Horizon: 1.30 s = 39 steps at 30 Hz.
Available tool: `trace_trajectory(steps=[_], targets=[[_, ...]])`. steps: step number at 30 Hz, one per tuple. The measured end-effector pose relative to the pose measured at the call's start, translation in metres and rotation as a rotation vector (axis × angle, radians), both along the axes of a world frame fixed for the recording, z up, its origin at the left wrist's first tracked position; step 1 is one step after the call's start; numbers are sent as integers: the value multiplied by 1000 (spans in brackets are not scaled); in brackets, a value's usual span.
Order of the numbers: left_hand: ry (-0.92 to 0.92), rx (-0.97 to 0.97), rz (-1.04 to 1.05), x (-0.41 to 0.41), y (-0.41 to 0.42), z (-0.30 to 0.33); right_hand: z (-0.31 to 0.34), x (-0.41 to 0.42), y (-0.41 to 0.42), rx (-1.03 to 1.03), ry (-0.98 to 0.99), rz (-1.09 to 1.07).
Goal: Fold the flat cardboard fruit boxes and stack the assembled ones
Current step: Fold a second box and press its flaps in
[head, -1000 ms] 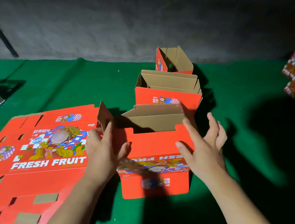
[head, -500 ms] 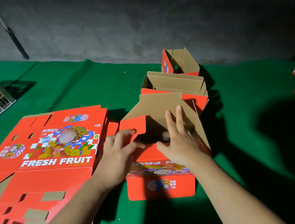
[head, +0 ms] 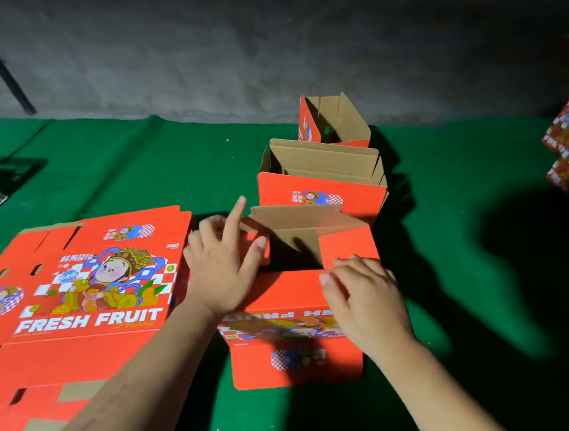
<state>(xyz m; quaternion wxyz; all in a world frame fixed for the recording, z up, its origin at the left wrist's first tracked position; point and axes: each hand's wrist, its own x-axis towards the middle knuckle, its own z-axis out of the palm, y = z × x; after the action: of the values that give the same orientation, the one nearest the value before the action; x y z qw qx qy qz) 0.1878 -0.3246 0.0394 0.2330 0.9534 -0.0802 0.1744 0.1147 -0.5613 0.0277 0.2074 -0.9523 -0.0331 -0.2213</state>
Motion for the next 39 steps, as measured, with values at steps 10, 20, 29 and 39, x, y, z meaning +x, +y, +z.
trace_trajectory(steps=[10,20,29,39], targets=[[331,-280,12,-2,-11,-10,19,46,-27,198,611,-189],[879,-1214,201,-23,0,-12,27,23,-36,824,453,-281],[485,-1465,-177,-55,24,0,35,-24,-69,1759,918,73],[625,-912,-365,-71,49,-26,-15,-32,-61,1380,744,15]])
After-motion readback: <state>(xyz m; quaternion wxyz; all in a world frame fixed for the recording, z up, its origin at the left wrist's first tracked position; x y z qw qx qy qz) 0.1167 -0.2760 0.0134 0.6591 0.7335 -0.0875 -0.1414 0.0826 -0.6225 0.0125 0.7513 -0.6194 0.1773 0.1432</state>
